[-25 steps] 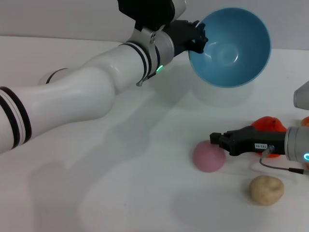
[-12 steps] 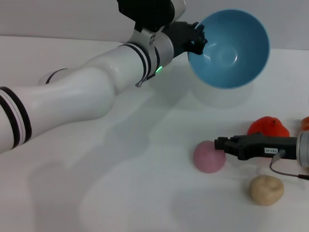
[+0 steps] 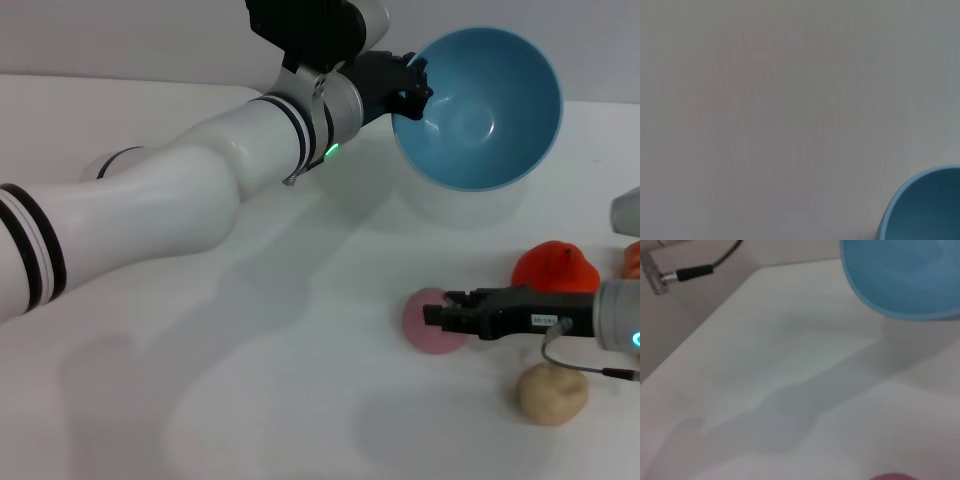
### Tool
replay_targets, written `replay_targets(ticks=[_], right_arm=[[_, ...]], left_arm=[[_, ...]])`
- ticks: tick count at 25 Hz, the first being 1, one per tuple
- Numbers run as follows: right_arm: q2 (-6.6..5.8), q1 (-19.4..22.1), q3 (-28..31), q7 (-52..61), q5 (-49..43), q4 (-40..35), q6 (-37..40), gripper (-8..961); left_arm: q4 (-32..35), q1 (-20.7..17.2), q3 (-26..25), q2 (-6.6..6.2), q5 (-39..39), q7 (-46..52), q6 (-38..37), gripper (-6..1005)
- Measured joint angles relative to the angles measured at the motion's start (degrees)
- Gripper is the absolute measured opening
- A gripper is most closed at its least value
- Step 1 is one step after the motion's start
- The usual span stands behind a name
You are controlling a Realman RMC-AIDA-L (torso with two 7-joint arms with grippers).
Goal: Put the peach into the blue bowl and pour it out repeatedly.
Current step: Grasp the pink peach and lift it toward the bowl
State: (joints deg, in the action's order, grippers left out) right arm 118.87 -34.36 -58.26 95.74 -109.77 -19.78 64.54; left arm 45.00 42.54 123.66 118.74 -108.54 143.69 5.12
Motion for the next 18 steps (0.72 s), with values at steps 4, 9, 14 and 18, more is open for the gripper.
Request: replay_targets(ticks=[4,9,14,18], right_arm=[[0.14,-2.3,-0.3,-0.1,0.0,3.6,-2.7,489],[0.29,-2.6,-0.3,0.0,0.2,3.8,-3.3,515],[0.11,-2.1,0.1,0.0,0.3,3.5,-3.5,484],[0.14,-1.9,0.2,-0.1,0.4,2.6,-3.2,421]], left_arm=[[0.0,-0.2,0.0,0.00,0.0,0.0,-0.1,-1],[-0.1,-0.4,0.0,-0.11,0.0,0.0,-0.1,-1],[-0.2,-0.4,0.1,-0.17,0.0,0.0,-0.1,-1],[-0.2,-0.4,0.2,-0.18,-0.1,-0.2,-0.2,-1]])
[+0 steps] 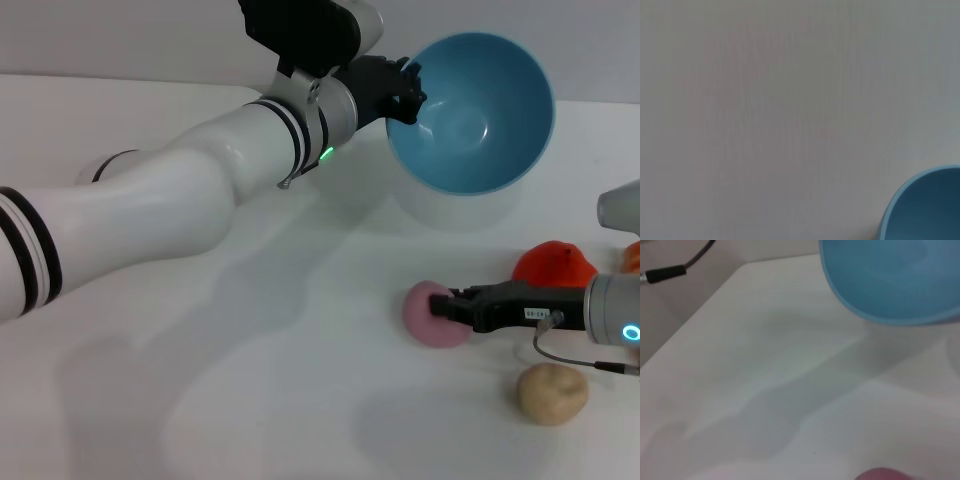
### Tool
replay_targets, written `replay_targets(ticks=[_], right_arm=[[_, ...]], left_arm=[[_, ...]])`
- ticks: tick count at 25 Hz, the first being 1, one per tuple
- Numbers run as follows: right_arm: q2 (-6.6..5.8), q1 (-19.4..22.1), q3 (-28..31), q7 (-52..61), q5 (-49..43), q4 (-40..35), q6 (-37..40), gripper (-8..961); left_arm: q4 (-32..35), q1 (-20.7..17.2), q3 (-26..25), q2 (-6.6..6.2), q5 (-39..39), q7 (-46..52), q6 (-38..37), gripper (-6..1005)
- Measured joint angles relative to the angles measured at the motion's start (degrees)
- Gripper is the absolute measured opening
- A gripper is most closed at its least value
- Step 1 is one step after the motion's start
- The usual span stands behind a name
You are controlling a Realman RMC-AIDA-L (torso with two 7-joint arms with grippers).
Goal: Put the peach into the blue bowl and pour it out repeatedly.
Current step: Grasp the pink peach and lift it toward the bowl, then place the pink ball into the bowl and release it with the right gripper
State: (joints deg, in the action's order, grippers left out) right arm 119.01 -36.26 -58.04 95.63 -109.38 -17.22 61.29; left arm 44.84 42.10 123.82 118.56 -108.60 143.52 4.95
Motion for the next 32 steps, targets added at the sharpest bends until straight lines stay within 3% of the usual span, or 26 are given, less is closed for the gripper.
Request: replay_targets(ticks=[9,14,19,24,32], right_arm=[[0.09,2.2,-0.1,0.0,1.7,-6.7,4.0,85],[-0.37,6.6,-0.1,0.6,7.2,-19.2,15.3,52],[-0.27,10.5,2.3,5.3,9.6,-32.1,19.6,43],[-0.40,9.6,7.0,5.8,9.8,-31.0,17.6,49],[-0.51,7.6,7.1,5.1,9.6,-25.2,11.0,64]], left_arm=[[-0.3,0.0,-2.7,-0.30,0.0,-5.0,-6.3,-1],[-0.9,0.8,-8.7,-0.36,-0.5,-7.8,-14.5,-1],[-0.8,1.2,-10.0,-0.29,-2.3,-7.6,-18.4,-1],[0.5,1.7,-8.3,0.06,-2.2,-7.6,-19.2,-1],[2.0,1.8,-5.8,0.17,-1.9,-7.5,-18.8,-2]])
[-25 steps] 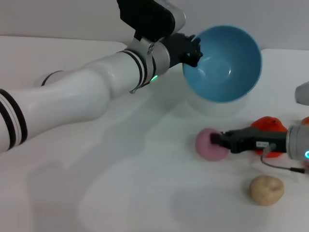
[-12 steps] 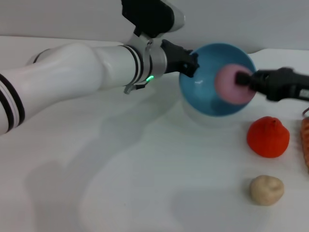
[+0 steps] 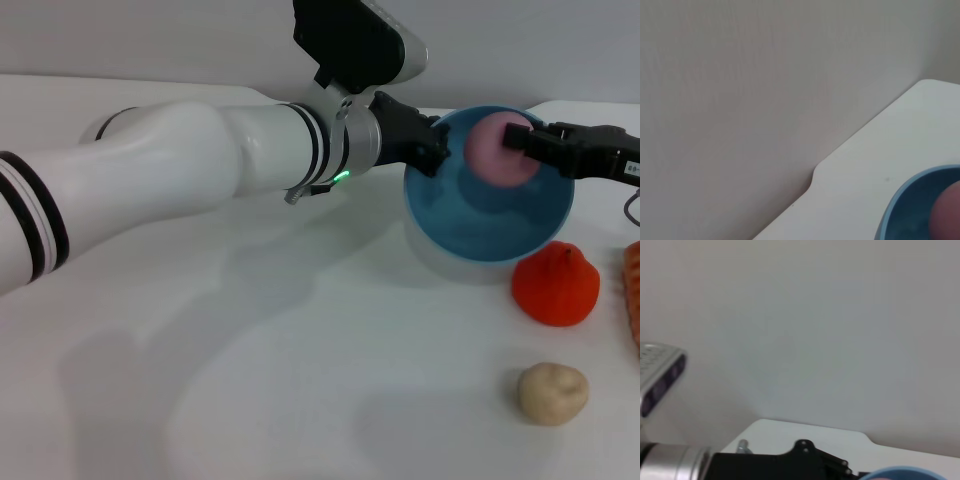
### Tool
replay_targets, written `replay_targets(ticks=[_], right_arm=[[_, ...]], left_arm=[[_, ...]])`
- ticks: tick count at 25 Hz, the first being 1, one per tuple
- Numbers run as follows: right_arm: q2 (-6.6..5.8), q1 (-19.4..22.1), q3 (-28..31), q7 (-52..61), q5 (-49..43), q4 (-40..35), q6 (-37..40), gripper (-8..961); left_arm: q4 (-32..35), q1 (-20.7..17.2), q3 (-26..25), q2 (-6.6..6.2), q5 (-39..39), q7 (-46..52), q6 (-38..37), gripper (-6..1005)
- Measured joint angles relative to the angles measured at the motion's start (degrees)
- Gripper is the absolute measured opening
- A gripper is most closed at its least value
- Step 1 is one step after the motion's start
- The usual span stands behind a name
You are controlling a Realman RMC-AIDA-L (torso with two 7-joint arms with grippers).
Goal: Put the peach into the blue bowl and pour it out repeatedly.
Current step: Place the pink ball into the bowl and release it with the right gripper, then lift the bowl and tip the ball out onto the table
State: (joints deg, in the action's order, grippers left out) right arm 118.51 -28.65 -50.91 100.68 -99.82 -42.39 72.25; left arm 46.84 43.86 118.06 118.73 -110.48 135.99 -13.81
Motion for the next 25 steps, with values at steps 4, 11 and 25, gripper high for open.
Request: replay_targets(ticks=[4,11,25], right_arm=[[-0.03,0.6,0.3,-0.5,0.2,-0.2,-0.4,154],[-0.15,2.0,1.5,-0.7,0.2,-1.8,-0.4,419],[0.00,17.7,35.6,-20.5,0.9,6.2,19.9,452]], left_arm=[[0.0,-0.1,0.1,0.01,0.0,0.0,0.5,-2],[-0.3,-0.4,0.1,0.09,0.0,0.0,1.4,-2],[-2.1,5.4,1.4,0.32,-6.4,-5.5,13.5,-2]])
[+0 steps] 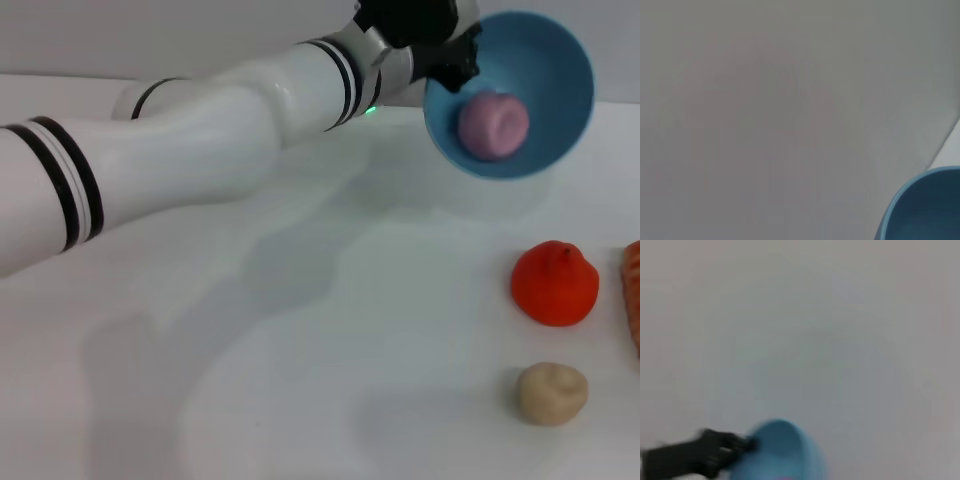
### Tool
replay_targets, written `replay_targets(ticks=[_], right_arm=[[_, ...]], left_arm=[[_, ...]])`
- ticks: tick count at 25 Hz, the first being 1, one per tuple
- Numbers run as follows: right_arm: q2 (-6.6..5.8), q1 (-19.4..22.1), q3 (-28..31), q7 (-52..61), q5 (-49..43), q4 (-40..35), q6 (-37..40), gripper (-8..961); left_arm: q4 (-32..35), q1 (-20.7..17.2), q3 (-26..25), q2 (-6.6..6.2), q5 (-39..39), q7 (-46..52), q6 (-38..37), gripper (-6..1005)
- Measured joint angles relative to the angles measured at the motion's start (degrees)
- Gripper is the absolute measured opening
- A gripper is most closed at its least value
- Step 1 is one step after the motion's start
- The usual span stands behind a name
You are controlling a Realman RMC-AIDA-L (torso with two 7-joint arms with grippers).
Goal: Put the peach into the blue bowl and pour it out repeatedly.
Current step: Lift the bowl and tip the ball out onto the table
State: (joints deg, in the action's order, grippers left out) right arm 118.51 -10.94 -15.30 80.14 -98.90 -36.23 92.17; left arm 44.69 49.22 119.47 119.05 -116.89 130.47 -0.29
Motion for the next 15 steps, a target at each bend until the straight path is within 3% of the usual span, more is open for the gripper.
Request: replay_targets(ticks=[8,15], right_arm=[[0.17,6.8,9.9,-18.3,-0.1,15.7,-2.3,452],[0.10,6.7,11.3,-19.8,0.0,16.9,-4.1,452]], left_arm=[[0.7,0.6,7.7,0.04,-3.9,-7.6,11.5,-2],[2.1,-3.7,22.3,0.04,-7.9,-23.9,24.8,-2]])
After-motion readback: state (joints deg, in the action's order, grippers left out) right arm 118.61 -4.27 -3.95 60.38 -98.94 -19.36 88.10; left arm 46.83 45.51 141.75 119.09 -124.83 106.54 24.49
